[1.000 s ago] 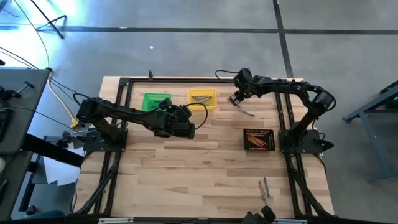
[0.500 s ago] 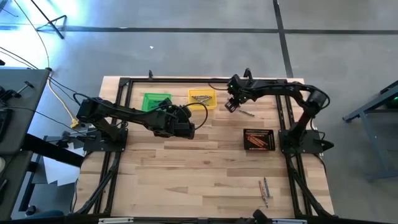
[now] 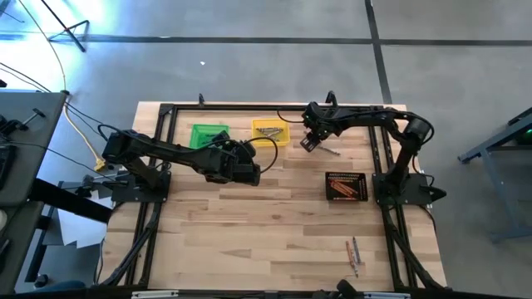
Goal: Sort crayons
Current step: Put the gray crayon into the yellow bin
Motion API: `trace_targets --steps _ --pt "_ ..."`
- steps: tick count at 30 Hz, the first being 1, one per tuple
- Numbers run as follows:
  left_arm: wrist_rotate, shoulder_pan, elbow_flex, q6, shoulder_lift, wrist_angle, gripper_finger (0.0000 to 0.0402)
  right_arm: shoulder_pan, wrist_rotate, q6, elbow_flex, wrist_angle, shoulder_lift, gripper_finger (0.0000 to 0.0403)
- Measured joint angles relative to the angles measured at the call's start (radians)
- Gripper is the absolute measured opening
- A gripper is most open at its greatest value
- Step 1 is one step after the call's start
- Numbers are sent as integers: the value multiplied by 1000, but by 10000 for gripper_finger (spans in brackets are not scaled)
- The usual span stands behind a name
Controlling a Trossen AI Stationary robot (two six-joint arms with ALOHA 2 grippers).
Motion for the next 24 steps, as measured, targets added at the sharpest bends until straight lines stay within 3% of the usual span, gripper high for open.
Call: trace_targets --steps 8,12,18,24 --pt "0 0 0 0 0 0 115 0 -6 -34 -2 6 2 12" --pt "4 0 0 0 0 0 115 0 -8 -44 8 -14 3 13" --pt "35 -3 0 0 0 -3 115 -3 18 -86 113 -183 5 5" --pt "34 -17 0 -25 0 -49 115 3 23 -96 232 -171 -21 3"
